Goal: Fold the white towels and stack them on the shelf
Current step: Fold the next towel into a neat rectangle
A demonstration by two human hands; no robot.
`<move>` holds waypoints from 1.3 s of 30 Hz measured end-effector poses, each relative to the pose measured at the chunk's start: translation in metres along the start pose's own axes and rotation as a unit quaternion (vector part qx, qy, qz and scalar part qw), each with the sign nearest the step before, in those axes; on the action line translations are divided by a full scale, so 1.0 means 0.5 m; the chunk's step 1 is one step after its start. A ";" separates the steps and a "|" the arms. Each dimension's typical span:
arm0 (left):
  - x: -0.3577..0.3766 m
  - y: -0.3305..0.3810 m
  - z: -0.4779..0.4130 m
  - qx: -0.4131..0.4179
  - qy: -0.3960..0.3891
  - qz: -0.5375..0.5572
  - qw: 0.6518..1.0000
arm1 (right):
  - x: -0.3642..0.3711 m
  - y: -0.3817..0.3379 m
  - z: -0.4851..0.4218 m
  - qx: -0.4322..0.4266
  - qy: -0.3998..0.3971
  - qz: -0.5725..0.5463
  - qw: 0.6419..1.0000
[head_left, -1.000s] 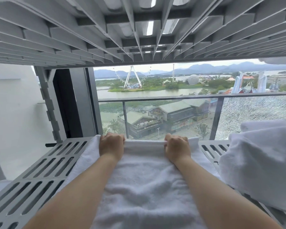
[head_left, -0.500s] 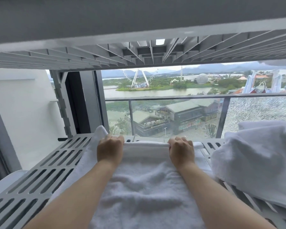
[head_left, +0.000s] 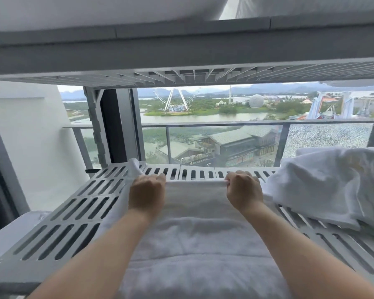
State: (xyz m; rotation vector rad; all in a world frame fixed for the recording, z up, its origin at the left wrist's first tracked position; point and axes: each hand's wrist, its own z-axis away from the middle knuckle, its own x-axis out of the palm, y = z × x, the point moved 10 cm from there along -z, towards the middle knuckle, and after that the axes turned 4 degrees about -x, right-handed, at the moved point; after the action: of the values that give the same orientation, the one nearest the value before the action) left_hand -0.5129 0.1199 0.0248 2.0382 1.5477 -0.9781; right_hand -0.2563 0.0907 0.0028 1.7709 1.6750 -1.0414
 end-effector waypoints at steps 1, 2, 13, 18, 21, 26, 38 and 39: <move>-0.006 -0.002 0.010 0.007 0.006 0.008 1.000 | -0.002 0.001 0.012 0.011 -0.007 0.005 1.000; -0.008 -0.005 0.022 0.012 0.011 0.011 1.000 | -0.004 0.001 0.025 0.019 -0.010 0.008 1.000; 0.064 -0.072 0.075 -0.067 -0.051 0.137 0.987 | 0.048 0.000 0.090 0.025 -0.055 -0.004 0.998; 0.074 -0.083 0.078 -0.091 -0.062 0.169 0.979 | 0.038 0.005 0.098 0.046 -0.067 0.002 0.997; 0.044 -0.078 0.079 -0.067 -0.015 0.133 0.989 | 0.001 -0.001 0.100 0.037 -0.028 0.036 0.998; -0.016 -0.047 0.083 0.015 0.031 0.116 0.993 | -0.063 -0.002 0.107 -0.014 0.060 0.033 0.998; 0.009 -0.067 0.098 -0.025 -0.022 0.108 0.994 | -0.036 -0.027 0.143 -0.051 0.009 0.003 0.999; 0.019 -0.069 0.104 -0.037 -0.033 0.114 0.992 | -0.028 -0.029 0.144 -0.053 -0.011 0.002 0.999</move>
State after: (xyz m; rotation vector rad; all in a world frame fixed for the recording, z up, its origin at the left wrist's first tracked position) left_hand -0.5591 0.1014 -0.0138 2.0549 1.2637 -0.8790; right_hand -0.2841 0.0279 -0.0264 1.6877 1.6811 -0.9501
